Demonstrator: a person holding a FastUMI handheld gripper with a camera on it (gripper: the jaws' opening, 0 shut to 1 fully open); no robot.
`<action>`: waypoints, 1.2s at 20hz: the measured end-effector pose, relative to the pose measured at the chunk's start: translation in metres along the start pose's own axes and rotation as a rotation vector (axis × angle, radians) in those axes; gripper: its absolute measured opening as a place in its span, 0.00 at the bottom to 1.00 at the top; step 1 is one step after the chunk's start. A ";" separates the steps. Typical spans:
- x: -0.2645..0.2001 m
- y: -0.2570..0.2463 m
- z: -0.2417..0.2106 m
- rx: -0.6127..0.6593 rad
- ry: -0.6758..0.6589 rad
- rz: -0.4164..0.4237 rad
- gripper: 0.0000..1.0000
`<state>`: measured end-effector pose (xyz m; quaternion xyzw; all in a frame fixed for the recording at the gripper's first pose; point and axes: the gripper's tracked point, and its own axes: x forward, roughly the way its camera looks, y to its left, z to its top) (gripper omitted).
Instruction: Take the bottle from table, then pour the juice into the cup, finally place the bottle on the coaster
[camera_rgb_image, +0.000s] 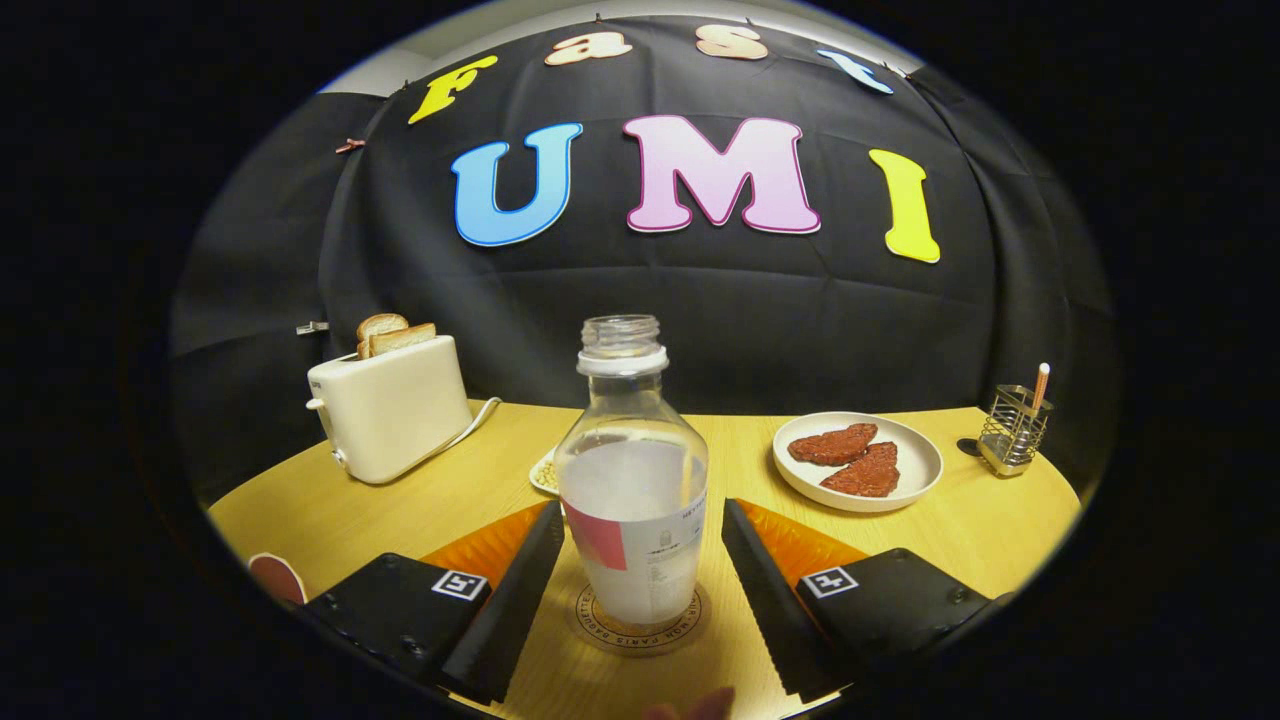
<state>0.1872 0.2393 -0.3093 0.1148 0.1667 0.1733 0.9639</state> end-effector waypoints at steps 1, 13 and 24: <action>-0.004 0.001 0.003 0.000 -0.001 0.008 0.97; -0.103 -0.018 0.077 -0.053 -0.090 -0.016 0.97; -0.208 -0.035 0.168 -0.109 -0.187 -0.095 0.96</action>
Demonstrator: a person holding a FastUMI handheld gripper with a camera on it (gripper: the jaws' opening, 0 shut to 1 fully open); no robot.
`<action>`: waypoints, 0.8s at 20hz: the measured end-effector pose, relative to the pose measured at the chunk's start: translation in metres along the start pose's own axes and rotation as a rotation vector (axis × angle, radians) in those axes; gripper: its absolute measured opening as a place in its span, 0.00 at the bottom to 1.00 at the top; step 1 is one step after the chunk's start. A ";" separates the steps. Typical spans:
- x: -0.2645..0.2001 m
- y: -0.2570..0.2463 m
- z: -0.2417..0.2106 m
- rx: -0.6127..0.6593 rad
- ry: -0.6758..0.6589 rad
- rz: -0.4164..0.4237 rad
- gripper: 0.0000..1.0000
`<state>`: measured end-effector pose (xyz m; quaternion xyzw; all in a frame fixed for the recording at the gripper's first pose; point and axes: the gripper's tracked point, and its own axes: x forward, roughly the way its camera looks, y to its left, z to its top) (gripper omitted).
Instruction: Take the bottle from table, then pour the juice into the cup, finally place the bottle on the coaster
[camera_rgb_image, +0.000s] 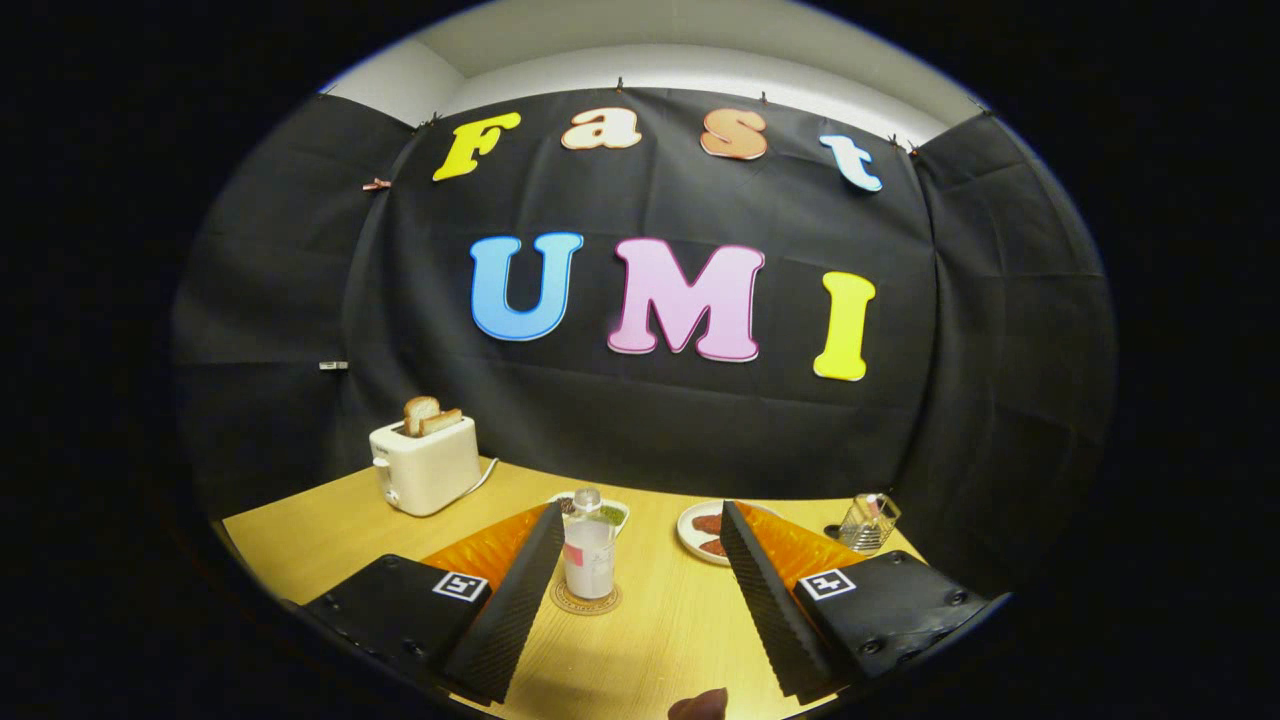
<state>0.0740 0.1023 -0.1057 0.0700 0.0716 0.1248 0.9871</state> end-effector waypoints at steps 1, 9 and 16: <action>-0.005 -0.005 0.012 -0.001 -0.015 -0.015 0.96; -0.053 -0.041 0.059 -0.047 -0.051 -0.083 0.96; -0.083 -0.084 0.078 -0.124 -0.097 -0.074 0.97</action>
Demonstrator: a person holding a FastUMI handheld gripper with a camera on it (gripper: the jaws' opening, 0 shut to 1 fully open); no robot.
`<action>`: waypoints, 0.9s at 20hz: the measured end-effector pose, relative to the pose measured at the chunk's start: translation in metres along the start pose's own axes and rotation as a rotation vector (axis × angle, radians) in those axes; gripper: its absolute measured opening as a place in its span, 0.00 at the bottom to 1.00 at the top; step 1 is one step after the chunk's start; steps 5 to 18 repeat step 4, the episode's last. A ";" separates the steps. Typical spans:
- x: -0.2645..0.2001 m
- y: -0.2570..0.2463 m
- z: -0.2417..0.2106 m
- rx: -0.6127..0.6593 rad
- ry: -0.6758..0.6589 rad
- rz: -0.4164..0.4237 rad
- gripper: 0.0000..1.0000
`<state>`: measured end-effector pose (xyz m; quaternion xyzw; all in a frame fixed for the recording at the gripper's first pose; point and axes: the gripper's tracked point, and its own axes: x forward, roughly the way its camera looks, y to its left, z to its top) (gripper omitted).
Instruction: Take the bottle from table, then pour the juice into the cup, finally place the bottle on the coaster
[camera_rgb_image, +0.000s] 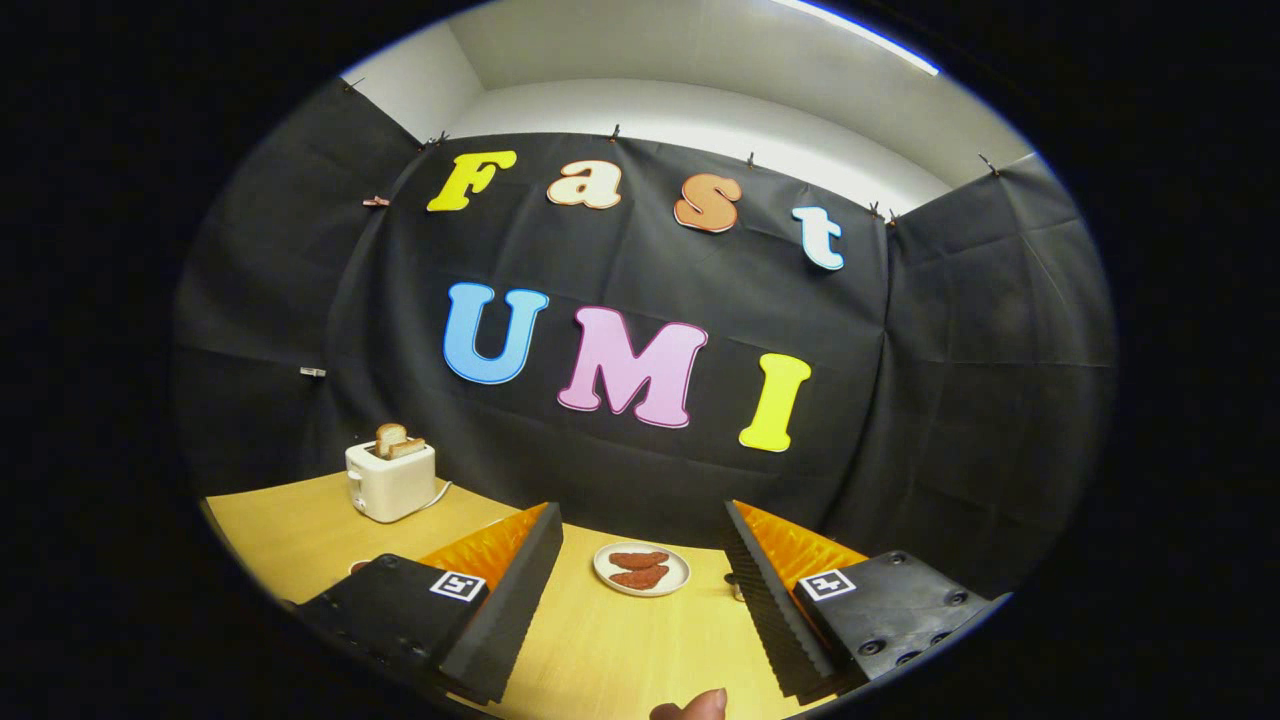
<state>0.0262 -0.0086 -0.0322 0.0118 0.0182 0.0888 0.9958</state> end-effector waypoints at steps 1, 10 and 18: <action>-0.003 -0.006 0.002 0.010 -0.013 -0.010 0.97; -0.013 -0.015 -0.004 0.071 -0.020 0.011 0.97; -0.013 -0.015 -0.004 0.071 -0.020 0.011 0.97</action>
